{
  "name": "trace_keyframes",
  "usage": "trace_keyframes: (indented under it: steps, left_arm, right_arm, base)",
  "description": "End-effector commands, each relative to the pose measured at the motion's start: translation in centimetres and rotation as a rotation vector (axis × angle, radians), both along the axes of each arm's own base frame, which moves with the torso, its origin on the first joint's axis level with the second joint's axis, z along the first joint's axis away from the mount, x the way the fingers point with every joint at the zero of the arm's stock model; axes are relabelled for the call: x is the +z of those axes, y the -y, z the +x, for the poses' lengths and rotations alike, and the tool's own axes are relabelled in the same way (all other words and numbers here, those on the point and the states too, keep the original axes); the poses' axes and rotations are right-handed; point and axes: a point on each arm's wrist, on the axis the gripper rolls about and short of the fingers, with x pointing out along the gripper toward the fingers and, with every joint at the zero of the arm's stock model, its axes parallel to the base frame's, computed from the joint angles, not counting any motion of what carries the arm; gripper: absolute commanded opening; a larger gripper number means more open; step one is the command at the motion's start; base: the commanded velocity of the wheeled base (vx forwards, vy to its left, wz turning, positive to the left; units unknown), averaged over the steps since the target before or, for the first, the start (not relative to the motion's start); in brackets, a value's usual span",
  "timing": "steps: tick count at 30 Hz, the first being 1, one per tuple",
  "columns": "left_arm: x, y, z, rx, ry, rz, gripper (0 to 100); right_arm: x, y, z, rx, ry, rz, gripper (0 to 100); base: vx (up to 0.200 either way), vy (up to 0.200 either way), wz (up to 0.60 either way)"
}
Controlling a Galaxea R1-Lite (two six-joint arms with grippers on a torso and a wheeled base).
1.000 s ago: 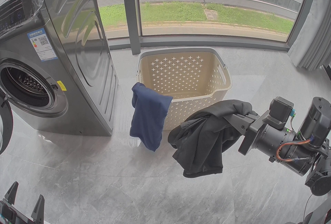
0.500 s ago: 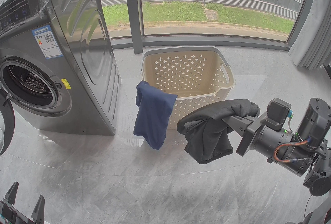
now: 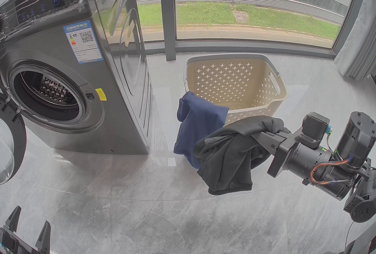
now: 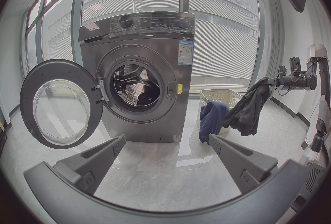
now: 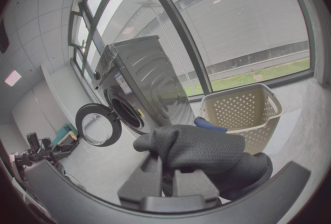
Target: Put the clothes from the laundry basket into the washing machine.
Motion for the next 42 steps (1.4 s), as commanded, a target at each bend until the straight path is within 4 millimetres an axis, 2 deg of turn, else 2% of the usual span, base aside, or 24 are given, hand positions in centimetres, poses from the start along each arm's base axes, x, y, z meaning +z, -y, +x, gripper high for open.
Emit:
trace_keyframes:
  steps: [1,15,26,32,42]
  left_arm:
    - [-0.5,0.0,0.1,0.000,-0.009,0.000,100]
    - [-0.5,0.0,0.1,-0.001,-0.009,-0.009,100]
    - [-0.5,0.0,0.1,-0.001,-0.009,0.001,100]
    - [-0.5,0.0,0.1,-0.001,-0.009,0.001,100]
    - [-0.5,0.0,0.1,-0.004,-0.009,0.003,100]
  right_arm:
    - [-0.1,-0.1,0.1,0.000,-0.003,-0.003,0]
    - [-0.1,-0.1,0.1,0.001,-0.006,0.000,0]
    - [1.1,0.4,-0.2,-0.012,0.036,0.026,0]
    - [0.9,0.5,-0.3,-0.011,0.030,0.021,0]
    - [0.7,0.1,-0.1,-0.004,0.024,0.015,0]
  base:
    - [0.000,0.200,0.00]
    - [0.000,0.200,0.00]
    - [0.000,0.200,0.00]
    - [0.000,0.000,0.00]
    - [-0.200,0.000,0.00]
